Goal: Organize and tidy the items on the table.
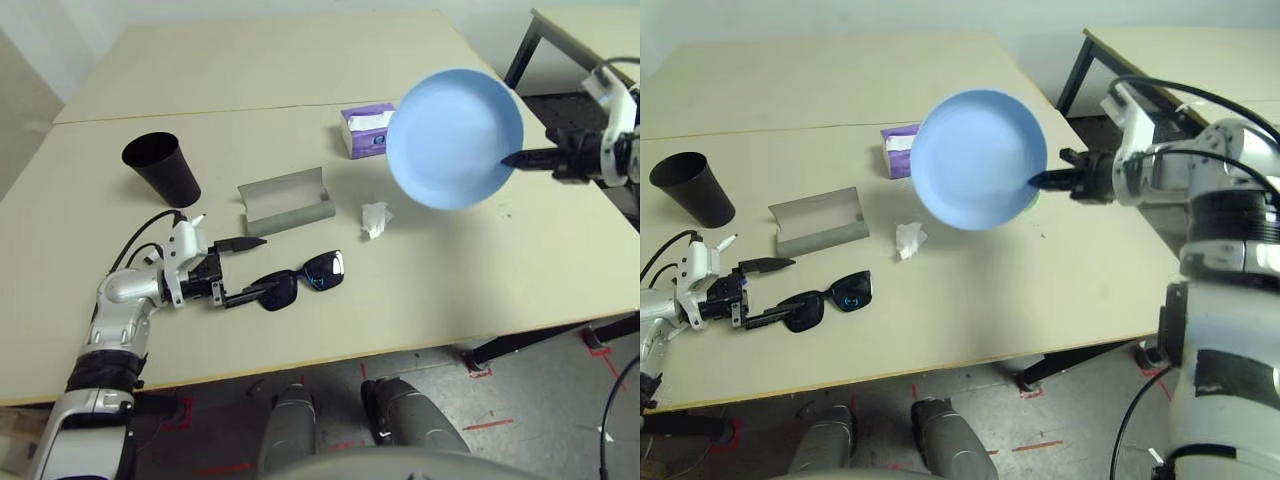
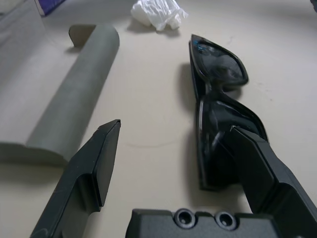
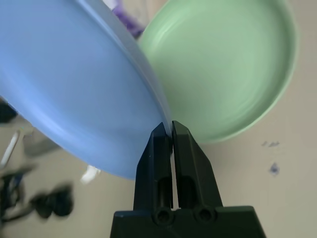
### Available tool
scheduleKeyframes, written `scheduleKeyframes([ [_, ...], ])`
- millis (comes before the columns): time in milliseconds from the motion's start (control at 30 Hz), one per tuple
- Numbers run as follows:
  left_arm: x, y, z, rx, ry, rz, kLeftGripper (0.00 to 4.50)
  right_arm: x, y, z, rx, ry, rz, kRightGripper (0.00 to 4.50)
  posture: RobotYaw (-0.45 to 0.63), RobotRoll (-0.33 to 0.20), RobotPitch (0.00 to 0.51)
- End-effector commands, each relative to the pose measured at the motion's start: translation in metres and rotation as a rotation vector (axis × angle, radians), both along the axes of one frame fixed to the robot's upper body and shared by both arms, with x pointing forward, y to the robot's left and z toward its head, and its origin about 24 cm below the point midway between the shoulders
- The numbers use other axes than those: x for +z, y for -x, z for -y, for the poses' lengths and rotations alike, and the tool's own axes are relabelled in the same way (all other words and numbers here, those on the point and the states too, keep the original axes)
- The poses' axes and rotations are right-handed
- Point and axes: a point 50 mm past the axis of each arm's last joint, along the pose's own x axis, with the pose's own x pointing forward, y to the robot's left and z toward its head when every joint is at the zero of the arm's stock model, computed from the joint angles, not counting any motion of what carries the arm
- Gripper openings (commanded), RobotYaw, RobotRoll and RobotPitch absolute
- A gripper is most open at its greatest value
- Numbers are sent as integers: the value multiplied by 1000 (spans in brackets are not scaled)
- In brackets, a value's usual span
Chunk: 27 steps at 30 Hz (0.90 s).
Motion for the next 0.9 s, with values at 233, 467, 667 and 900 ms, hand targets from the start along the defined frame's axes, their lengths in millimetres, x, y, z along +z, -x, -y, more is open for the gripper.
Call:
scheduleKeyframes([
  [233,-5,10,0,2,-22,-18,4500,-11,-9,14,-175,44,26,41,-25,0,159],
  [467,-3,10,1,4,-23,-14,4500,-17,-12,15,-201,61,36,41,-24,0,161],
  [667,7,5,-6,36,-10,7,4500,-21,-12,15,-211,47,30,41,-26,0,164],
  [900,16,3,-14,59,-21,26,4500,-27,-12,15,-216,48,18,41,-22,0,167],
])
